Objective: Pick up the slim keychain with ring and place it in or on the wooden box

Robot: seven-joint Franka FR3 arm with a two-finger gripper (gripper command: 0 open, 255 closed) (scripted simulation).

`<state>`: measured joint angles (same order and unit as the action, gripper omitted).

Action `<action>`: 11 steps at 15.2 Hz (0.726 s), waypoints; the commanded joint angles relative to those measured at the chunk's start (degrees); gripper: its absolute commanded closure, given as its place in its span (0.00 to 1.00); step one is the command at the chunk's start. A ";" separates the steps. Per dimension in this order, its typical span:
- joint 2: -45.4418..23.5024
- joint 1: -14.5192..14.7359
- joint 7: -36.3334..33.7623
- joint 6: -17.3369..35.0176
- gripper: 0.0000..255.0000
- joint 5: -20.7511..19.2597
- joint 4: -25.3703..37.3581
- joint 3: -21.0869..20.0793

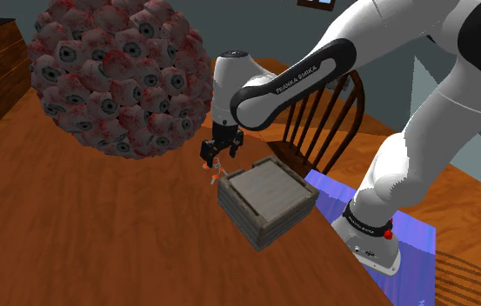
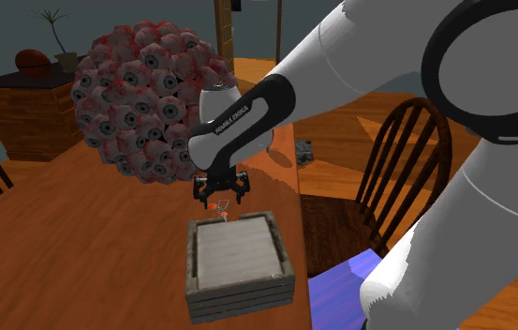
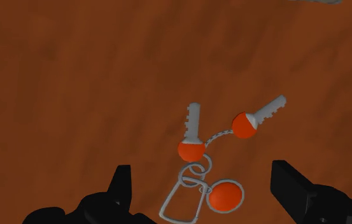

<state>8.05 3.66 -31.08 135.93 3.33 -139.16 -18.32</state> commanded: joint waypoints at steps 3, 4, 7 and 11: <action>-2.59 -0.14 -0.83 3.52 0.00 -0.98 -0.97 -0.30; -3.62 -0.21 -1.16 4.81 0.00 -1.43 -1.27 -0.38; -3.62 -0.20 -1.16 4.81 0.00 -1.43 -1.27 -0.37; -3.62 -0.20 -1.16 4.81 0.00 -1.43 -1.27 -0.37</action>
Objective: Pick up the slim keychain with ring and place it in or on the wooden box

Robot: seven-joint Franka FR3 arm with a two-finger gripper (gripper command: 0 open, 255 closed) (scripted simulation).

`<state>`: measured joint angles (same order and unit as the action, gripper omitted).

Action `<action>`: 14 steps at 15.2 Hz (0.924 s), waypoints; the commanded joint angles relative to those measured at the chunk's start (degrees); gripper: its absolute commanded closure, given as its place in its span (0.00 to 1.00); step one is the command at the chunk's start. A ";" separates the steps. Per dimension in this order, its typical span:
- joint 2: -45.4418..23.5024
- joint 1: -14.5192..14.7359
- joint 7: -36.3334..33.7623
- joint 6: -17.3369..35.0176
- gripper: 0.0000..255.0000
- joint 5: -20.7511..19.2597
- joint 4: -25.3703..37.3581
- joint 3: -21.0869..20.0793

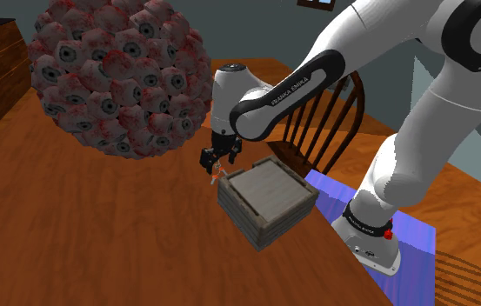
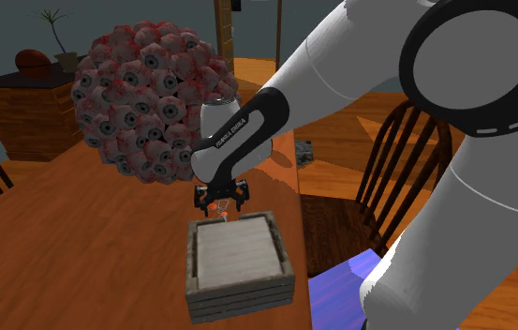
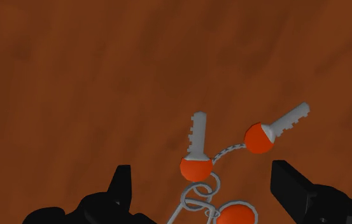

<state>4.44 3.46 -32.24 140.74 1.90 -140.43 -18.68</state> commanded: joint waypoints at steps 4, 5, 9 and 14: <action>0.05 0.01 0.00 0.01 1.00 0.02 -0.06 -0.01; 0.03 0.02 -0.03 0.05 1.00 0.01 -0.08 -0.02; -0.23 -0.04 -0.02 -0.13 1.00 -0.12 0.34 0.02; 1.72 0.16 0.53 -2.49 1.00 0.71 0.85 0.21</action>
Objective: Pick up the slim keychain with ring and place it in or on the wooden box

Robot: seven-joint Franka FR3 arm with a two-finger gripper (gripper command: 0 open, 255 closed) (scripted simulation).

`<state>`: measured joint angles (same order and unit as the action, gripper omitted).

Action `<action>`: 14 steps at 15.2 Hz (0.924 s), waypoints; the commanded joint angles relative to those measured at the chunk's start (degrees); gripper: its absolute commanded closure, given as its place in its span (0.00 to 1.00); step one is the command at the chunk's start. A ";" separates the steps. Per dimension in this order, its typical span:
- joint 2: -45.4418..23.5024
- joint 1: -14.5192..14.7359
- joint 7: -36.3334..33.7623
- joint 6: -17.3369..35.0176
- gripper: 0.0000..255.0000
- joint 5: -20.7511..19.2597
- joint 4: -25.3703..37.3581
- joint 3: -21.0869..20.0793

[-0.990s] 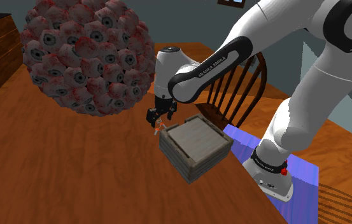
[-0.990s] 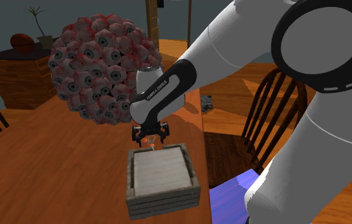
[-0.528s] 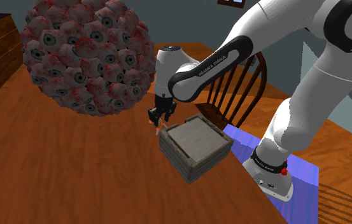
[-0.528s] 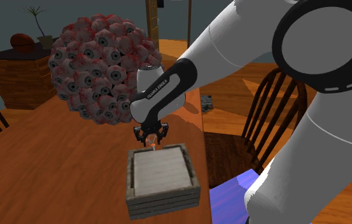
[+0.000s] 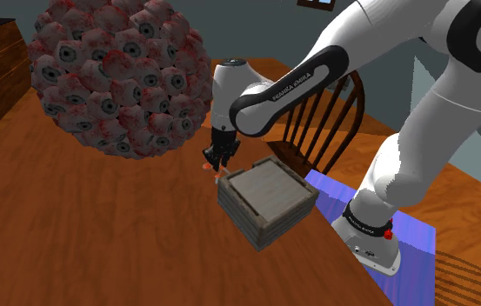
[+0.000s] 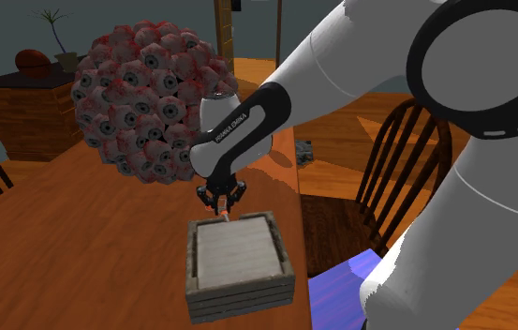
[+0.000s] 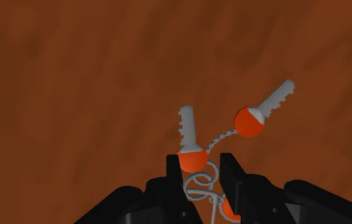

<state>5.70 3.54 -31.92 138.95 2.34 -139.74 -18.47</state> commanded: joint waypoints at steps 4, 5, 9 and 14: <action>2.55 0.18 0.79 -4.03 1.00 1.02 1.47 0.22; 3.04 0.20 0.91 -4.86 1.00 1.18 1.83 0.28; 4.85 0.28 1.34 -8.16 1.00 1.70 3.38 0.54; 6.77 0.33 1.73 -12.25 1.00 2.15 5.60 0.88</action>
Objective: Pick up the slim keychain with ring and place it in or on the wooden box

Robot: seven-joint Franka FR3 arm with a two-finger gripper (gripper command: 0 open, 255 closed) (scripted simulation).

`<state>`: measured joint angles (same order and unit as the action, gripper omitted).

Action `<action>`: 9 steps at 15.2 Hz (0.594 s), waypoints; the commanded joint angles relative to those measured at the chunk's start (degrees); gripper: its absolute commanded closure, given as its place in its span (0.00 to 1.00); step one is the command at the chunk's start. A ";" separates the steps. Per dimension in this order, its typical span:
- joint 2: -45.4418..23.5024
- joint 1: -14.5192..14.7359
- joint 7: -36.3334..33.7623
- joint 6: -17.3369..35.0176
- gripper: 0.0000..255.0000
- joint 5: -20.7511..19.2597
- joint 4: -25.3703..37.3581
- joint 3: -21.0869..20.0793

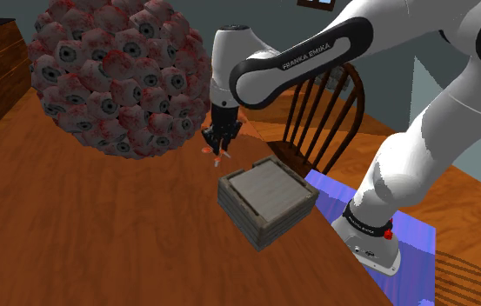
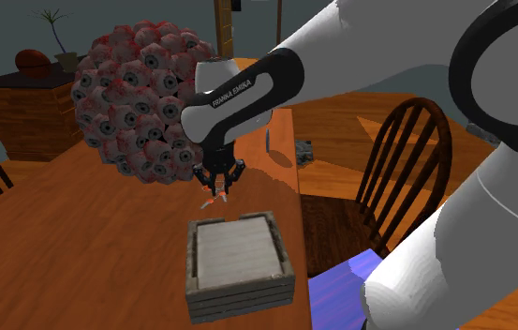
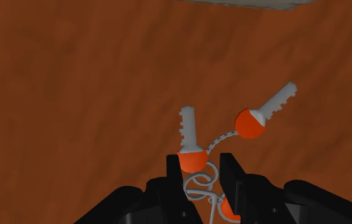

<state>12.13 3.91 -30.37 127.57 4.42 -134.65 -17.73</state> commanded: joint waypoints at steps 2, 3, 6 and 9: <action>1.01 -0.03 0.29 -2.49 1.00 0.20 1.47 0.27; 1.32 -0.03 0.35 -3.30 1.00 0.25 1.97 0.33; 2.17 -0.03 0.49 -5.70 1.00 0.38 3.55 0.53; 2.90 -0.04 0.59 -8.09 1.00 0.47 5.22 0.72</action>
<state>14.83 3.88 -29.82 120.40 4.87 -130.12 -17.08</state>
